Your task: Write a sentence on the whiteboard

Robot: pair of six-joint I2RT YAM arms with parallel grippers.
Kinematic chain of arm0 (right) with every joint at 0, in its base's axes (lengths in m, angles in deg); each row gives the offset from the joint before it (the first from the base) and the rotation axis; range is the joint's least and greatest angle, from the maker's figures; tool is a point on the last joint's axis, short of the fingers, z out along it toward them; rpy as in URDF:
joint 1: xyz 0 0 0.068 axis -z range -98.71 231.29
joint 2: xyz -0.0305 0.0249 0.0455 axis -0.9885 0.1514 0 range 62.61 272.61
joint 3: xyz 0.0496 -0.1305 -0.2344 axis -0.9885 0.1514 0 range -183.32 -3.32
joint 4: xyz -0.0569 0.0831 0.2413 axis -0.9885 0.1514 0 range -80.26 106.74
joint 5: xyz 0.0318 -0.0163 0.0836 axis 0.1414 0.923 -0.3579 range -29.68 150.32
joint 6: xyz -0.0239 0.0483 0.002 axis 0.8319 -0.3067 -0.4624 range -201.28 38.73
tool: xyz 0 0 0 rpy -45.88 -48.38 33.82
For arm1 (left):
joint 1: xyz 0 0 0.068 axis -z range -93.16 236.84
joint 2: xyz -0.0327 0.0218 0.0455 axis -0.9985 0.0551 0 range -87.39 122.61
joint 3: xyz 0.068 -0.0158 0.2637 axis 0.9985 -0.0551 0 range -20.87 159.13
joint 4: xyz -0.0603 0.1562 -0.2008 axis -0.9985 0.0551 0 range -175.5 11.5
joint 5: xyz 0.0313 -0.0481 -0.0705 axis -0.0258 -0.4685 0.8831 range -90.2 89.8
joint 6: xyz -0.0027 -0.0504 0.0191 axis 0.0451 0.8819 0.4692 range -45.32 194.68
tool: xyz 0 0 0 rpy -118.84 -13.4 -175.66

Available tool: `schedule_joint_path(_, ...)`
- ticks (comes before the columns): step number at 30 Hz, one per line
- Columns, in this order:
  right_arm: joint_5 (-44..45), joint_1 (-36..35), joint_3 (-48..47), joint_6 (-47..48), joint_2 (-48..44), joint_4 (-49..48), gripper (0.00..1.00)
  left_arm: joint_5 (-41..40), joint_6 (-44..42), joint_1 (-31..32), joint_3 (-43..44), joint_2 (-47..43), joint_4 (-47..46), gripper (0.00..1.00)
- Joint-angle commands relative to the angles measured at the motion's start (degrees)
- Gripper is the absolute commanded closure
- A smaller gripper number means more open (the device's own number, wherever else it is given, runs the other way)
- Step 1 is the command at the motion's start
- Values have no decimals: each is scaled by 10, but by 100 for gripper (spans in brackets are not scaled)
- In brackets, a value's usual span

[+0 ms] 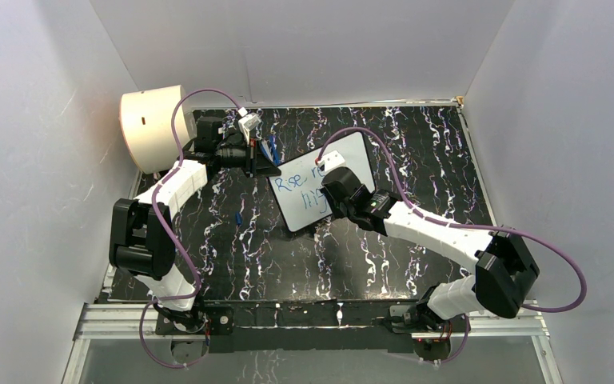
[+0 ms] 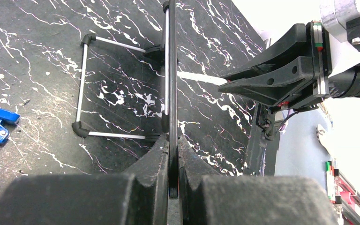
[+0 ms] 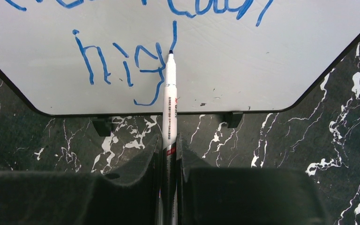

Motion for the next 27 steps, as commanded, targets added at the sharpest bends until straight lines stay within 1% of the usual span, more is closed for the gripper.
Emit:
schedule_joint_path(1,-11,4,-6,-14,-1,12,100,11,-9,13,8,-3,25,100)
schedule_joint_path(18,-22,3,10,-28,13,30,100,10,-9,13,7,-4,25,100)
schedule_joint_path(27,-12,3,-1,-21,7,14,100,10,-9,13,7,-4,25,100)
